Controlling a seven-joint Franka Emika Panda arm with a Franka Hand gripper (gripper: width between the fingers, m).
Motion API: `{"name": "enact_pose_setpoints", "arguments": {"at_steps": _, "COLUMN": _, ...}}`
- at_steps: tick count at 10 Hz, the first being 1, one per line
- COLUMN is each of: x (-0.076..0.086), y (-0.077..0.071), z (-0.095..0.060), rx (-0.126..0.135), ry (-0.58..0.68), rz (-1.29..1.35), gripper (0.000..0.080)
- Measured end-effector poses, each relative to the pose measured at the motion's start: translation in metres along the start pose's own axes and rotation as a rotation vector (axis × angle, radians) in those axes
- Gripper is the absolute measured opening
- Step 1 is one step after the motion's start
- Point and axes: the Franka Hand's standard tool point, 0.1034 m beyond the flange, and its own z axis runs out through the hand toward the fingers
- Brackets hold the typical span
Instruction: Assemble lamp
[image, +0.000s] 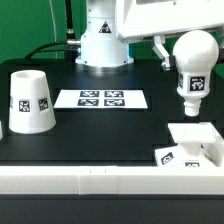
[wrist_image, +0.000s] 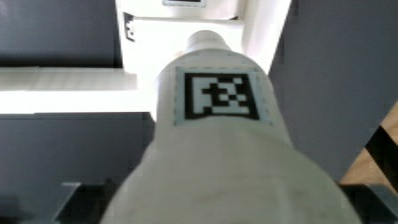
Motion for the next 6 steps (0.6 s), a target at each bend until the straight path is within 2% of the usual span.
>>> {"name": "enact_pose_setpoints", "arguments": {"at_steps": 2, "x": 0.019, "y": 0.009, "z": 0.004, "rx": -0.004, "ry": 0.014, "rz": -0.048, "gripper": 0.0574}}
{"name": "enact_pose_setpoints", "arguments": {"at_steps": 3, "x": 0.023, "y": 0.01, "z": 0.006, "rx": -0.004, "ry": 0.018, "rz": -0.048, "gripper": 0.0574}}
{"name": "enact_pose_setpoints", "arguments": {"at_steps": 6, "x": 0.018, "y": 0.008, "z": 0.019, "rx": -0.001, "ry": 0.002, "rz": -0.048, "gripper": 0.0574}}
